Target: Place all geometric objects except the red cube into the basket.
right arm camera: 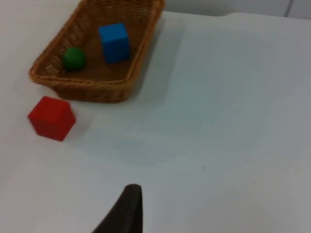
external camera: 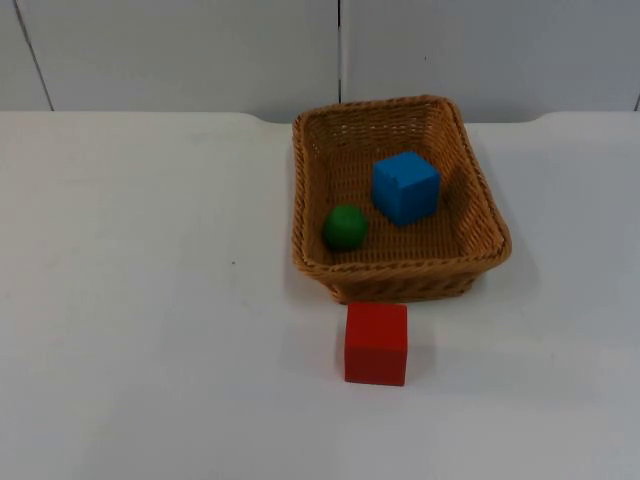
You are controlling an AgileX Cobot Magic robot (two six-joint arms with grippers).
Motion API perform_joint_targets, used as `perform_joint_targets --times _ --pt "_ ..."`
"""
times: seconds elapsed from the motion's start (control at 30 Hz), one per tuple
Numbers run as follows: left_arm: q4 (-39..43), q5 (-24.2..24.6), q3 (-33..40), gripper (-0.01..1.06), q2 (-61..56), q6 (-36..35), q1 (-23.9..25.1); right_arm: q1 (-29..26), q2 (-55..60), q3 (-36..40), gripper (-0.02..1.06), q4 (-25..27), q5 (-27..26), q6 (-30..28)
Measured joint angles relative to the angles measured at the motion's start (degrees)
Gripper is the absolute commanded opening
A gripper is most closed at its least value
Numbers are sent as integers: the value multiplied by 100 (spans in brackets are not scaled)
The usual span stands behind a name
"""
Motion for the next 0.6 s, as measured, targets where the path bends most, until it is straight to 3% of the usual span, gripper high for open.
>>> perform_joint_targets --times 0.17,0.6 --pt "0 0 0 105 0 0 0 -853 0 0 105 0 -22 0" --pt "0 0 0 105 0 -4 0 -1005 0 0 105 0 -36 21"
